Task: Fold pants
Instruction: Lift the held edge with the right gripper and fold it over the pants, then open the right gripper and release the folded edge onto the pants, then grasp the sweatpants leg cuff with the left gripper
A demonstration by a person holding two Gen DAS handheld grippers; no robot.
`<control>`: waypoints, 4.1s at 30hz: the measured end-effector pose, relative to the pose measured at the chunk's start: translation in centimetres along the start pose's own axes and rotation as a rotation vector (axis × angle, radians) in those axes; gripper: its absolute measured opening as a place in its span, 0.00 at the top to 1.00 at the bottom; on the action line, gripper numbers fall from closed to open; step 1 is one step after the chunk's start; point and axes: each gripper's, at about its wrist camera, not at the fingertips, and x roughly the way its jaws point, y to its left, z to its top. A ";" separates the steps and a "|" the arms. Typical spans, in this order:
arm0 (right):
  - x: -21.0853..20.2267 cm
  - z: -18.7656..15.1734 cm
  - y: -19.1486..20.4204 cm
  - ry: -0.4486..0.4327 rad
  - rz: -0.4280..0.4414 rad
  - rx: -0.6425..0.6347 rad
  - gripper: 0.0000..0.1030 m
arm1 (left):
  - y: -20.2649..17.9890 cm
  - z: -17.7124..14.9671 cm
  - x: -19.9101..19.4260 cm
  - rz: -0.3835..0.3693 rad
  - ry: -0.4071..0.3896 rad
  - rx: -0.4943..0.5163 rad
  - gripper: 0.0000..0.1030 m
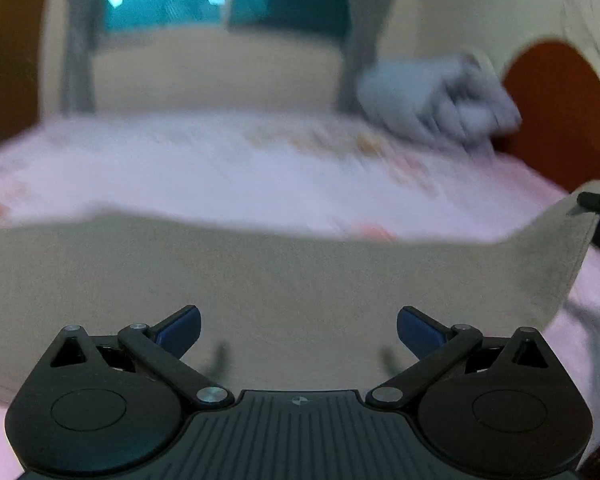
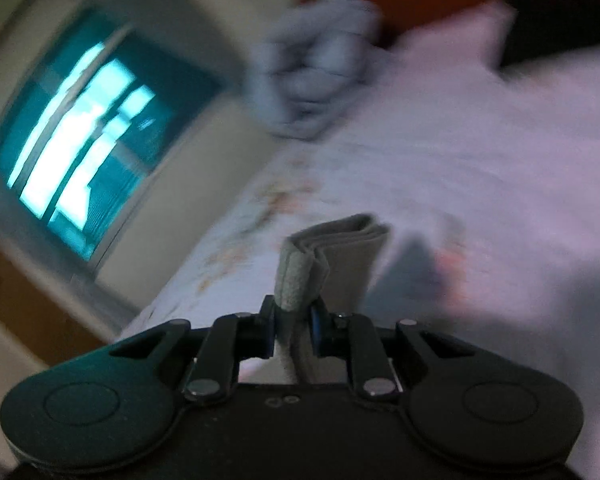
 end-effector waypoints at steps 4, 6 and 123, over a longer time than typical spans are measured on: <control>1.3 -3.1 10.2 0.037 0.101 -0.216 0.93 | 10.9 1.0 -6.2 0.127 -0.084 -0.061 0.00; 2.4 -6.3 15.1 0.083 0.148 -0.307 0.93 | 16.3 0.9 -8.6 0.181 -0.086 -0.145 0.00; 0.0 -17.4 16.9 0.380 0.164 -0.328 0.25 | 28.0 -2.3 -7.7 0.101 0.084 -0.447 0.00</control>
